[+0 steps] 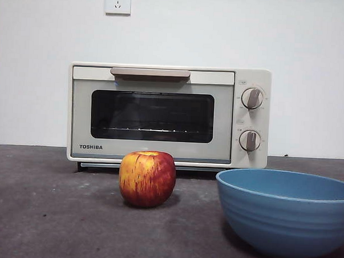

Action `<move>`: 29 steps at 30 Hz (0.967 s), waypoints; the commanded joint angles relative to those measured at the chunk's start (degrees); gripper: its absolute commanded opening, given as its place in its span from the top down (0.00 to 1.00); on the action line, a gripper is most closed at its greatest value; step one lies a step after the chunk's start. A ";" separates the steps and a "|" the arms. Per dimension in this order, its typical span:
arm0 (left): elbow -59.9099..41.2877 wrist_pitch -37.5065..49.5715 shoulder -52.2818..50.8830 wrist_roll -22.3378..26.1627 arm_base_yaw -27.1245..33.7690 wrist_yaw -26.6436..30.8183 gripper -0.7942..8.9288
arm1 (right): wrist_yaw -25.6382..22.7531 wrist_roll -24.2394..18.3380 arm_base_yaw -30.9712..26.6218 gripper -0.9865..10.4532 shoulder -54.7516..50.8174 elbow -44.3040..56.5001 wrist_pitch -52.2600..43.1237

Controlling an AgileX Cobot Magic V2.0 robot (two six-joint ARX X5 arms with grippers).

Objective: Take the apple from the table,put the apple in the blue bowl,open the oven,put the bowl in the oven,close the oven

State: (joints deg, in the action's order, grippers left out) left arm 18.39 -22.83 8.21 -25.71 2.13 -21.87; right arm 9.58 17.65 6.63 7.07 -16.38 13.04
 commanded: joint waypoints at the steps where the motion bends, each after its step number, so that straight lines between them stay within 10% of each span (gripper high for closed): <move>1: 5.11 -3.04 3.76 5.46 0.11 -2.14 0.91 | 3.37 -3.41 -0.02 0.91 3.74 -4.55 3.69; 12: 20.22 -18.18 17.68 16.74 -1.95 -8.17 0.91 | 14.88 -15.82 3.26 0.91 23.04 -22.71 24.04; 24: 23.12 -24.28 21.33 19.71 -8.22 -9.86 0.91 | 14.36 -21.40 13.86 0.91 34.47 -30.34 32.92; 29: 23.12 -24.26 21.33 19.71 -8.22 -9.86 0.91 | 13.97 -19.32 14.21 0.51 35.54 -30.34 32.02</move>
State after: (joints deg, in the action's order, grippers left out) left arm 40.40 -47.75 29.30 -6.76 -5.91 -31.48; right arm 23.77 -2.57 20.58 42.13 -45.71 45.56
